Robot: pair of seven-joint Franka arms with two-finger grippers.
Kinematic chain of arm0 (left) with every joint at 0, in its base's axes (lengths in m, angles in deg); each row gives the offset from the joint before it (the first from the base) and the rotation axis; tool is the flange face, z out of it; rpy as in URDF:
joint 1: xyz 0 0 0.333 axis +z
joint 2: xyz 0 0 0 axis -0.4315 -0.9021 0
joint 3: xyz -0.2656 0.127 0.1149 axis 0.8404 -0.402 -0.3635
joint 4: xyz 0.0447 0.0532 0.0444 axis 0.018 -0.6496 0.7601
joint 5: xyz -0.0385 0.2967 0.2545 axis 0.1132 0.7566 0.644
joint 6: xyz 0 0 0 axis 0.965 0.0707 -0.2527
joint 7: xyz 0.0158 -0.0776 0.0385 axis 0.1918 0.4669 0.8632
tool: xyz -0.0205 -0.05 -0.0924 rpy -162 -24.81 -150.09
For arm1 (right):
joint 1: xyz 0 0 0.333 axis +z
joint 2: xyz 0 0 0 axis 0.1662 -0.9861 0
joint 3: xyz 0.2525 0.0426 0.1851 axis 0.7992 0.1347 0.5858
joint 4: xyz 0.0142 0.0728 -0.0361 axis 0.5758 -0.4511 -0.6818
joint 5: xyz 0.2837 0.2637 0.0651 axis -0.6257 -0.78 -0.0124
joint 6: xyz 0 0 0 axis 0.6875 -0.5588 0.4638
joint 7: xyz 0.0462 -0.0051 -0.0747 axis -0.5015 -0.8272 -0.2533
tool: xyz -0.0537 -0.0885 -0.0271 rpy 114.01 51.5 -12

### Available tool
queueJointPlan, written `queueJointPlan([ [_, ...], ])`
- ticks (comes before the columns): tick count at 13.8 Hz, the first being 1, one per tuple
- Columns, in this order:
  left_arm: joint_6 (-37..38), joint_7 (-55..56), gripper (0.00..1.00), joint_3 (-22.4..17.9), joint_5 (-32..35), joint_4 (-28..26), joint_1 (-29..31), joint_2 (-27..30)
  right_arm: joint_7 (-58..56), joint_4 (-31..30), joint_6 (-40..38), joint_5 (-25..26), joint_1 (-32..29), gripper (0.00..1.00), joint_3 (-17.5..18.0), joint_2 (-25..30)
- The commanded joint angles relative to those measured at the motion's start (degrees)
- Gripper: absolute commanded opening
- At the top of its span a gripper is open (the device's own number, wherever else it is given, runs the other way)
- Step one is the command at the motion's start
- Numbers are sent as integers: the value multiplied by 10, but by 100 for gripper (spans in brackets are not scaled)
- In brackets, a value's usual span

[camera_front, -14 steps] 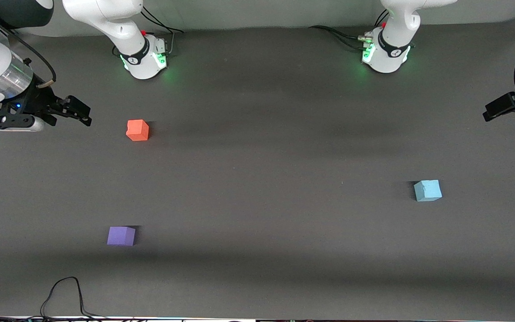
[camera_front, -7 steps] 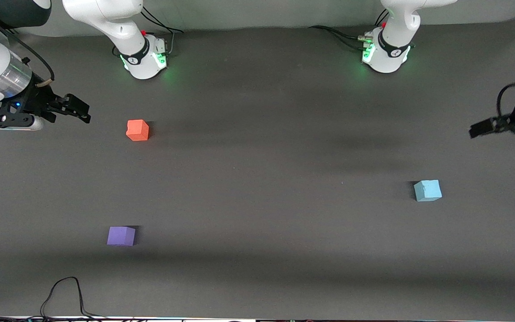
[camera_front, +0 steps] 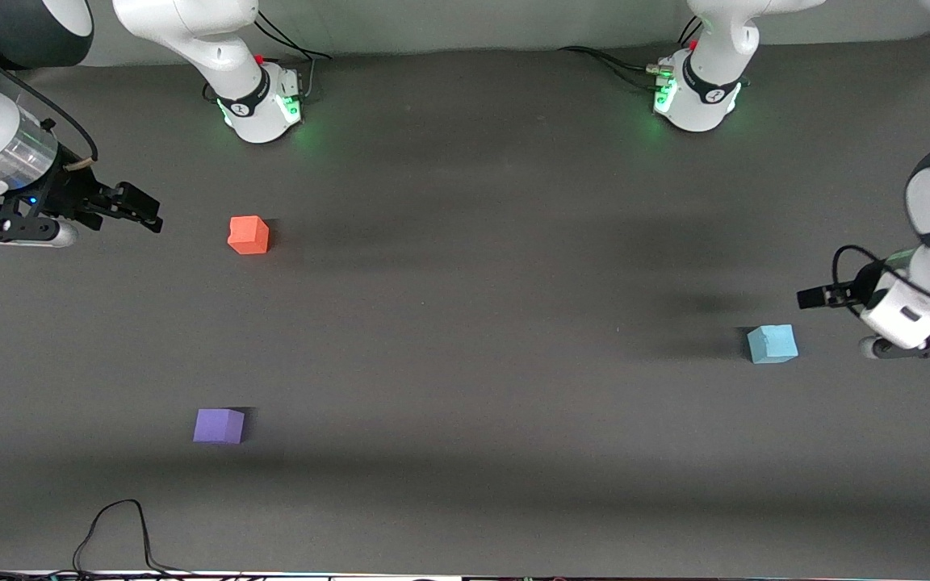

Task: Place blue block between orange and purple blocks
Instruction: 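Lower the left gripper over the light-blue block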

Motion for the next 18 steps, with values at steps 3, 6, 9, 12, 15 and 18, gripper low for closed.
queueJointPlan([
  [3, -92, -17, 100, -1, -15, -16, 2, -75, -8, -13, 28, -20, -5, 100, 0, 2],
  [6, -145, -25, 100, -1, -14, -16, 2, -122, -7, -14, 31, -20, -4, 100, 1, 3],
  [9, -193, -25, 100, -2, -12, -16, 3, -154, -7, -14, 32, -20, -4, 100, 1, 2],
  [12, -209, -25, 100, -2, -10, -17, 3, -168, -5, -18, 30, -20, -2, 100, 2, 4],
  [15, -210, -25, 100, -2, -10, -17, 8, -171, -6, -27, 25, -20, -1, 100, 2, 13],
  [18, -210, -25, 74, -2, -10, -19, 10, -170, -9, -33, 19, -20, 0, 100, 2, 21],
])
